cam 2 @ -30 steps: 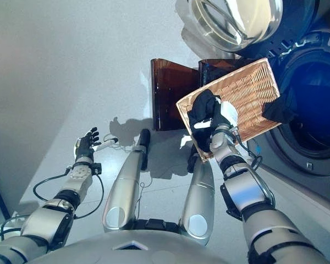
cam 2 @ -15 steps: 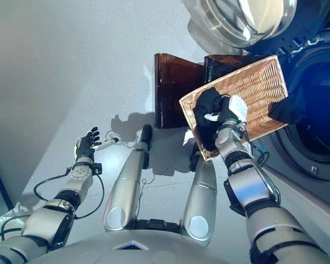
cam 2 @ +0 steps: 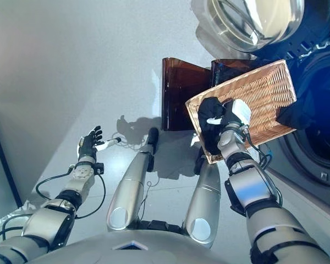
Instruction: Pick up the clothes and place them into the washing machine
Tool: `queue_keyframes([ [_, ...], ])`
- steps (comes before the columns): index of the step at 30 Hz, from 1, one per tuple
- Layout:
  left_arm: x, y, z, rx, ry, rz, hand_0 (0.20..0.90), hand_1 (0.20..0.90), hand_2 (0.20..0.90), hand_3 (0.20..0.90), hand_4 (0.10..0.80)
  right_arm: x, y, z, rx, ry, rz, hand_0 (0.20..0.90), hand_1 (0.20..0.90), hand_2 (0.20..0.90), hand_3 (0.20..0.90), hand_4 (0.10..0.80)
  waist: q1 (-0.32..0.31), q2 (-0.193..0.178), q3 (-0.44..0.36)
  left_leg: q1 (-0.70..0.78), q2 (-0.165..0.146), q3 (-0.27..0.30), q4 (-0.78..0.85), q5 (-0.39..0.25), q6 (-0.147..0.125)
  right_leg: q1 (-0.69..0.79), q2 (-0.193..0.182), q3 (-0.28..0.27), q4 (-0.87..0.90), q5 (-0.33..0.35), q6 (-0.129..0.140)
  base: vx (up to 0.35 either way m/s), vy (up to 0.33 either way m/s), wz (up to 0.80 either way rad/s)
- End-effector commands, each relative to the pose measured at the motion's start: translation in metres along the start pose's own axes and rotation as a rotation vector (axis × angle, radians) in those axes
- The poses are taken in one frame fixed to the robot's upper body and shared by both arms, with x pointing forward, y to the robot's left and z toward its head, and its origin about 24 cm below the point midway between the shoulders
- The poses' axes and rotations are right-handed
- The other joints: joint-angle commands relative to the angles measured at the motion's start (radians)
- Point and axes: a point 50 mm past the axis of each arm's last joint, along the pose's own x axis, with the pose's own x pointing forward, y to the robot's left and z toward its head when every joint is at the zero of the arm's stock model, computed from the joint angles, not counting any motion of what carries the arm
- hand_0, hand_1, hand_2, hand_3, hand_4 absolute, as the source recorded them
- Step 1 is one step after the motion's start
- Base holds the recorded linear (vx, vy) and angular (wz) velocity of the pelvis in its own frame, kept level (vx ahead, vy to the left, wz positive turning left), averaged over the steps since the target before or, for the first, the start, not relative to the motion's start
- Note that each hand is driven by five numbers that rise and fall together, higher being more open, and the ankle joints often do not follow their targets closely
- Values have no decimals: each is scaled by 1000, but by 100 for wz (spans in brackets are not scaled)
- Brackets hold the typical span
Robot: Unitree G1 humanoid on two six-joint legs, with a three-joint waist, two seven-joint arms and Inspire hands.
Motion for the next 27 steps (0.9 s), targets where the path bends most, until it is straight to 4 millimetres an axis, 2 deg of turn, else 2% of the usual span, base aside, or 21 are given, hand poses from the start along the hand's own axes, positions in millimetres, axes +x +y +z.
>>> queue_keyframes([
  [1, -2, 22, -10, -17, 14, 101, 900, 900, 900, 900, 800, 4, -21, -16, 71, 45, -83, 200, 200, 200, 200, 300, -10, -7, -45, 24, -51, 45, 1, -15, 13, 42, 34, 43, -168, 149, 37, 0, 0, 0],
  [4, -3, 24, -13, -13, 27, 107, 900, 900, 900, 900, 800, 4, -23, -20, 101, 63, -92, 200, 200, 200, 200, 300, -14, -12, -54, 57, -52, 46, -24, -12, 14, 71, 37, 45, -188, 153, 38, 50, -7, -6],
  [5, -4, 26, -16, -8, 40, 110, 900, 900, 900, 900, 800, 3, -24, -28, 123, 96, -100, 200, 200, 200, 200, 300, -20, -17, -64, 92, -52, 46, -48, -10, 13, 106, 37, 45, -211, 158, 39, 30, -6, -7],
  [9, -5, 27, -20, -13, 55, 110, 900, 900, 900, 900, 800, 2, -27, -38, 167, 139, -117, 200, 200, 200, 200, 300, -28, -26, -69, 146, -53, 49, -80, -9, 15, 164, 37, 45, -249, 168, 42, 49, -1, -6],
  [15, -11, 30, -33, -23, 103, 111, 900, 900, 900, 900, 800, -4, -28, -57, 359, 224, -152, 200, 200, 200, 200, 300, -50, -52, -77, 288, -50, 59, -149, -8, 16, 306, 43, 56, -330, 183, 47, 80, 17, -12],
  [16, -14, 32, -39, -30, 126, 115, 900, 900, 900, 900, 800, -9, -21, -64, 447, 262, -153, 200, 200, 200, 200, 300, -60, -66, -85, 348, -46, 64, -186, -6, 15, 368, 48, 63, -372, 190, 52, 102, 17, -21],
  [17, -14, 32, -39, -30, 125, 115, 900, 900, 900, 900, 800, -9, -21, -64, 447, 262, -153, 200, 200, 200, 200, 300, -61, -67, -86, 348, -47, 64, -191, 0, 15, 368, 47, 62, -376, 195, 52, 170, 27, -25],
  [18, -17, 33, -46, -34, 144, 117, 900, 900, 900, 900, 800, -13, -15, -69, 549, 292, -150, 200, 200, 200, 200, 300, -69, -77, -101, 413, -41, 72, -234, 0, 14, 431, 50, 68, -420, 198, 57, 78, 16, -21],
  [19, -17, 33, -46, -33, 144, 117, 900, 900, 900, 900, 800, -13, -15, -69, 549, 291, -150, 200, 200, 200, 200, 300, -69, -78, -102, 412, -42, 72, -238, 5, 15, 430, 49, 68, -423, 202, 57, 172, 34, -27],
  [20, -21, 35, -53, -37, 168, 120, 900, 900, 900, 900, 800, -19, -5, -72, 660, 312, -147, 200, 200, 200, 200, 300, -77, -88, -116, 474, -36, 79, -279, 10, 12, 495, 53, 72, -469, 210, 64, 76, 21, -21],
  [22, -24, 38, -58, -41, 184, 126, 900, 900, 900, 900, 800, -23, 1, -76, 695, 329, -141, 200, 200, 200, 200, 300, -80, -93, -131, 495, -34, 83, -300, 18, 12, 516, 51, 74, -493, 217, 67, 122, 26, -22],
  [23, -27, 40, -65, -38, 210, 133, 900, 900, 900, 900, 800, -30, 11, -78, 768, 337, -128, 200, 200, 200, 200, 300, -88, -100, -155, 541, -31, 89, -341, 26, 11, 560, 51, 79, -532, 230, 72, 130, 21, -19],
  [24, -28, 40, -65, -38, 211, 133, 900, 900, 900, 900, 800, -30, 11, -78, 768, 338, -127, 200, 200, 200, 200, 300, -87, -101, -154, 546, -31, 89, -345, 27, 11, 565, 51, 79, -534, 231, 72, 137, 31, -19],
  [27, -36, 41, -78, -32, 256, 140, 900, 900, 900, 900, 800, -41, 24, -79, 909, 333, -122, 200, 200, 200, 200, 300, -102, -111, -188, 624, -26, 103, -407, 39, 9, 629, 49, 93, -588, 253, 80, 113, 30, -17],
])
